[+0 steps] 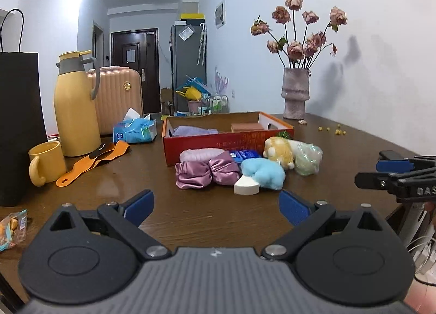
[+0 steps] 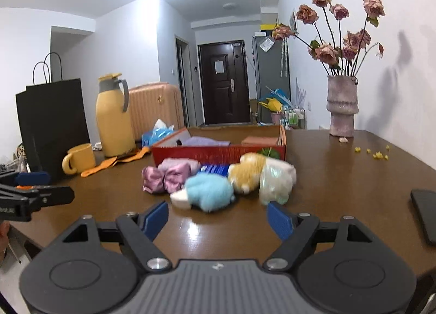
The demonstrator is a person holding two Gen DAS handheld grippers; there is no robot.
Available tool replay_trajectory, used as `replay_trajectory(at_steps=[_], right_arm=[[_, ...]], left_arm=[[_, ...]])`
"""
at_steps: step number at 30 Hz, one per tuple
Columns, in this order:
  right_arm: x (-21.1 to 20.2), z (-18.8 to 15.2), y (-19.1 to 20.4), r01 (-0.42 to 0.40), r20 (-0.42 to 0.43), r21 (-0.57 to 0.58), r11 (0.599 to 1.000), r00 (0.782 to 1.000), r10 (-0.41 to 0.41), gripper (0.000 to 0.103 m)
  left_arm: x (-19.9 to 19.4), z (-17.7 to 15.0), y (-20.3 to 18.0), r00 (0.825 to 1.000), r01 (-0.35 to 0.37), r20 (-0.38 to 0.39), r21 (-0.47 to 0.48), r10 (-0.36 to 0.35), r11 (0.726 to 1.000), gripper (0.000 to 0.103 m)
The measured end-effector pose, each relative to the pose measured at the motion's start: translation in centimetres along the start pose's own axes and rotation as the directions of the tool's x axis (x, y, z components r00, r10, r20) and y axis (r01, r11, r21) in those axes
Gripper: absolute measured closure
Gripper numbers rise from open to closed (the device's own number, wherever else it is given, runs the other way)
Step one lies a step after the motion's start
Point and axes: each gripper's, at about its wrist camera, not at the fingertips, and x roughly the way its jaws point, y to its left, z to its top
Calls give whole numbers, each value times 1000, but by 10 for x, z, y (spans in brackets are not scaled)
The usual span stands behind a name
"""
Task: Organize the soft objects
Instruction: 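Lower both grippers onto the pink satin bow and close them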
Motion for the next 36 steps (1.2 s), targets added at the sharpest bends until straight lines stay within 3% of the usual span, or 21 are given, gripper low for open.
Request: replay_trajectory(at_steps=[7,11,14,16,18,21,22,24,27,30,33,36], right_arm=[[13,4,14,-23,-10,3,1000,1000,23,24],[61,19,21,-60,-54,6,998,997,60,33],[110,36,29,-82,-71,19,996,994,84,38],[143,44,34,-97,-89,29,995,991,99,40],[174,50,37,-105,-115,48,993,987,110,41],[222,58,37,-120,-174,133,984,974,143,49],[234,60,38,-131,-181,157,979,971,159,51],[250,61,41,-135,-199,163,977,966,167,61],[266,55,44,-120,-242,141,983,958,152,74],[268,48,48,-133,-230,114,984,960,157,80],[268,46,53,-127,-219,77,989,965,141,86],[269,45,53,-126,-205,82,989,969,140,89]], left_arm=[[31,1,23,1000,-14,-16,-61,13,998,3],[86,12,48,998,-46,-50,-96,42,994,11],[127,25,68,997,23,-68,-163,-34,986,18],[162,33,85,987,61,-131,-240,-95,969,20],[194,37,100,967,66,-209,-347,-146,936,29],[224,36,120,955,91,-213,-455,-208,886,34],[229,35,123,953,95,-212,-468,-216,879,38],[238,28,128,939,124,-224,-486,-260,865,62],[242,21,130,929,143,-230,-503,-291,852,67],[242,18,130,925,151,-230,-507,-303,849,73],[243,18,126,927,164,-222,-482,-302,861,85],[240,20,122,929,164,-226,-456,-292,875,88]])
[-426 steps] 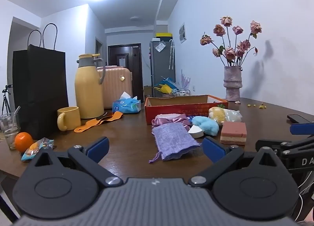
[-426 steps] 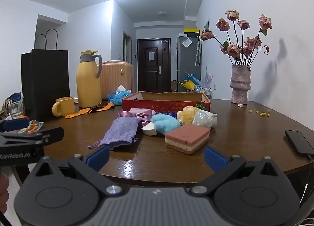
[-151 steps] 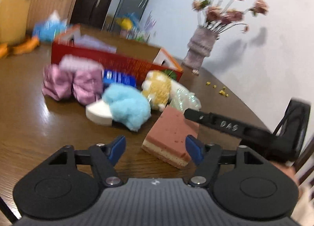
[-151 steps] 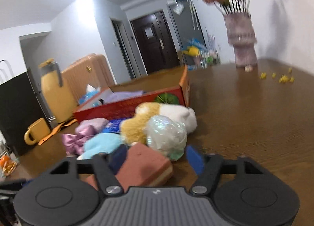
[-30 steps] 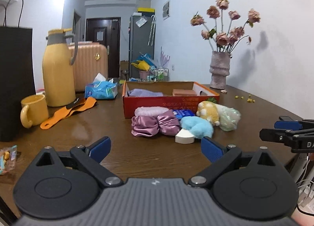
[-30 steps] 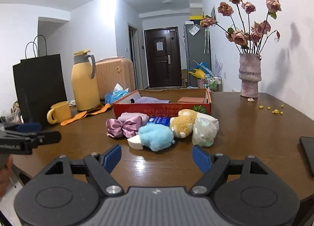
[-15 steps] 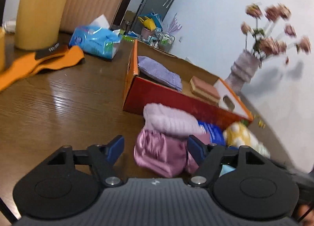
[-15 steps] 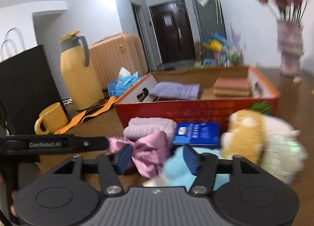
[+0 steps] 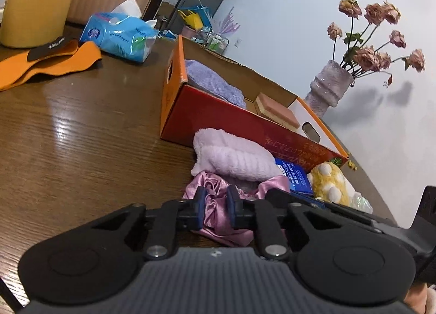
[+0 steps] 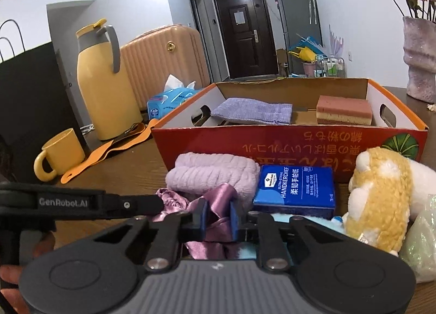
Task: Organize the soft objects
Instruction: 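Lower both grippers onto the pink satin bow and close them, then carry the satin bow into the red box and open both grippers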
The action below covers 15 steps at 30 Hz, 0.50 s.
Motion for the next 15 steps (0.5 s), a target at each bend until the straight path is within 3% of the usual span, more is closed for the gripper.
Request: replay_trajectory(at_steps=[4,7,15], right_arm=[[-10,5,3,-21,16,9,1000,1000,21,95],[-37,7,15,-35,64,-25,999,997,37,95],[-145,-23,28,-89,174,-8,996,981,89,95]], left_arm=[[-20,1,-17,999,-37,30,22,36,999,90],[-56,-7,-38,995,-48,88,74,42,996,90],[-144,-63,-87,986,30,162,115,-49,993,90]])
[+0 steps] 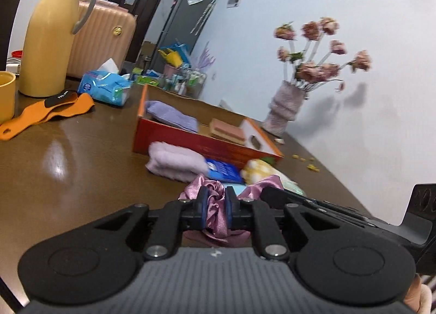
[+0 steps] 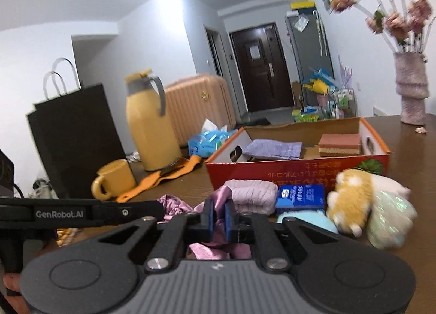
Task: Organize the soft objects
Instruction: 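Carry the satin bow into the red box and open both grippers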
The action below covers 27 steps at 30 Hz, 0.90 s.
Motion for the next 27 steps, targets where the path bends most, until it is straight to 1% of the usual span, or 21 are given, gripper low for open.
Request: replay_trajectory(at_steps=[4,8,12,15,16,18,21,23,24,25,26,27], right_arm=[[-50,-12,10,13,49,3,1000,999,-13,95],[-81,-12,13,19,94,-5,1000,995,-18,95],[-95,-9,13,32,127,-12,999,991,-30,95],[-92,-4,6,35,134,-1,999,990,-34,95],[-87,0,2,36,134,1,999,990,-36,95],[-74,12,-6,34,125,5,999,992,-34,95],[-38,41,-19,32,116,-14,999,993,-30,95],[-8,64,-30,34,104,-15,999,994,-32,95],[12,77,-36,36,84,-17,999,996,-34,95],[36,91,-45,40,61,-8,999,997,-39,95],[58,101,-52,41,32,0,999,999,-41,95],[84,112,-61,47,-2,18,999,999,-47,95]], left_arm=[[-26,-12,-26,1000,28,12,42,-29,999,90],[-41,-14,-46,998,44,43,77,-47,996,90],[-38,-8,-53,997,57,45,84,-61,995,90],[-21,7,-50,997,62,33,97,-66,993,90],[-15,14,-49,998,61,26,103,-64,993,90],[-1,32,-47,997,58,37,134,-63,989,90],[36,72,-39,998,38,46,177,-47,983,90],[71,98,-27,1000,21,15,175,-24,984,90],[91,111,-19,1000,9,-3,167,-8,986,90],[117,126,-8,999,-7,-37,142,13,990,90],[137,137,2,998,-11,-65,138,21,990,90],[161,148,13,995,-35,-85,125,46,992,90]])
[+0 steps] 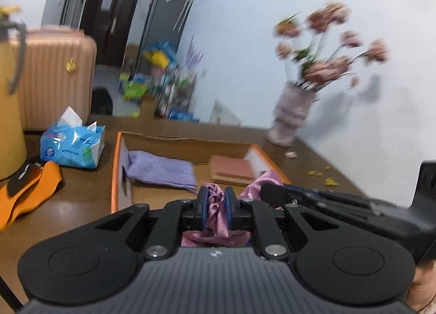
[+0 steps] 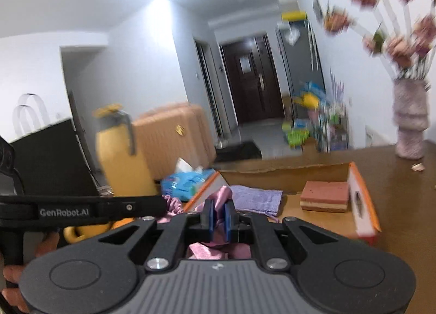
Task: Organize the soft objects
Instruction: 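Carry the satin bow into the red box and open both grippers, then lower both grippers onto the pale pink towel and close them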
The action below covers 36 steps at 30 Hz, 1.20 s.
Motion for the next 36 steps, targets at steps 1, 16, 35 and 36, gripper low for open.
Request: replay_trajectory(at_steps=[1,16,35,36], right_arm=[[26,10,-7,9,-32,13,1000,999,-9,95],[241,14,-47,145,-384,29,989,915,-123,84],[9,82,-29,164,-90,-69,984,981,-170,50],[-8,81,-28,179,-74,-84,980,980,-185,49]], left_arm=[[18,8,10,1000,-21,-18,-7,21,1000,90],[162,22,79,962,-169,-212,36,173,985,80],[-63,40,1,973,-228,74,175,218,958,37],[-74,36,-3,971,-236,86,184,223,954,37]])
